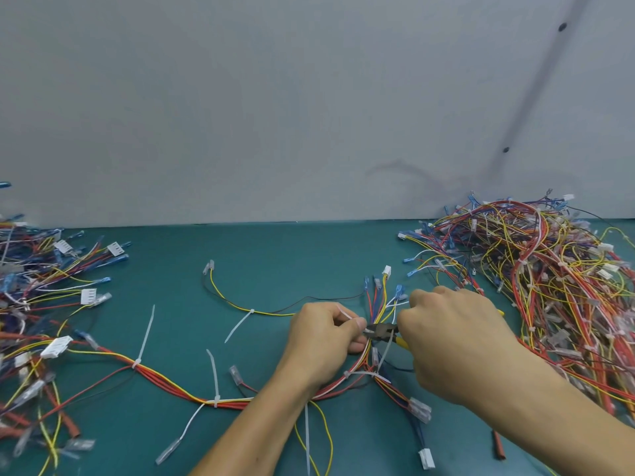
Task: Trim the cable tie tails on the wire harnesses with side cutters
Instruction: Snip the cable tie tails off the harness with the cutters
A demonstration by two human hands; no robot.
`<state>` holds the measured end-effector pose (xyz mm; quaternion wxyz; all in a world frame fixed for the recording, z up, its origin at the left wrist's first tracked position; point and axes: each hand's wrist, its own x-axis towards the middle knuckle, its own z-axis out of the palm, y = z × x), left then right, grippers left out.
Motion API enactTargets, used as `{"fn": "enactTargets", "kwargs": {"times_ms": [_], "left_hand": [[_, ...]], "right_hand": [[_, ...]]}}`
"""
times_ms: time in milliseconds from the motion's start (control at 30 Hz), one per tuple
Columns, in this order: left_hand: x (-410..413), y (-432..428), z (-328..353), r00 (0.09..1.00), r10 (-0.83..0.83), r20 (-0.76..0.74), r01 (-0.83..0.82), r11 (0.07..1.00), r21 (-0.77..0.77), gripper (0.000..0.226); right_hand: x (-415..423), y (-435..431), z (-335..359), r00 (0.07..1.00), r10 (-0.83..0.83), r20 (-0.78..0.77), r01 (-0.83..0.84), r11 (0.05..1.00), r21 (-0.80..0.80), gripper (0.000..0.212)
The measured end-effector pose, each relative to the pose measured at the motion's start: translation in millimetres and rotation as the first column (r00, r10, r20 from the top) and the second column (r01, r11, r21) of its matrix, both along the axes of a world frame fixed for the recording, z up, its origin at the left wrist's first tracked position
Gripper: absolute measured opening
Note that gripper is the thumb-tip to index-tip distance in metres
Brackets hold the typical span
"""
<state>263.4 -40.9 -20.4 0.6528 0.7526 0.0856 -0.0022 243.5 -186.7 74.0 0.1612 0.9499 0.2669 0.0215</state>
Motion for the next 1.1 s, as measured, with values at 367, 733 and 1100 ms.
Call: {"fn": "enactTargets", "kwargs": {"times_ms": [367, 733, 1100], "left_hand": [[-1, 0, 2, 1.000, 0.007, 0.004, -0.007, 1.000, 0.008, 0.017], [-3, -1, 12, 0.993, 0.114, -0.030, -0.118, 0.966, -0.228, 0.024], [-25, 0, 31, 0.942, -0.227, 0.248, 0.158, 0.949, 0.271, 0.010]], "right_hand": [[9, -2, -7, 1.000, 0.017, 0.008, -0.016, 0.996, -0.090, 0.037], [15, -27, -21, 0.985, -0.154, -0.072, 0.165, 0.971, 0.176, 0.019], [-37, -68, -34, 0.970, -0.158, -0.184, 0.206, 0.938, 0.280, 0.024]]}}
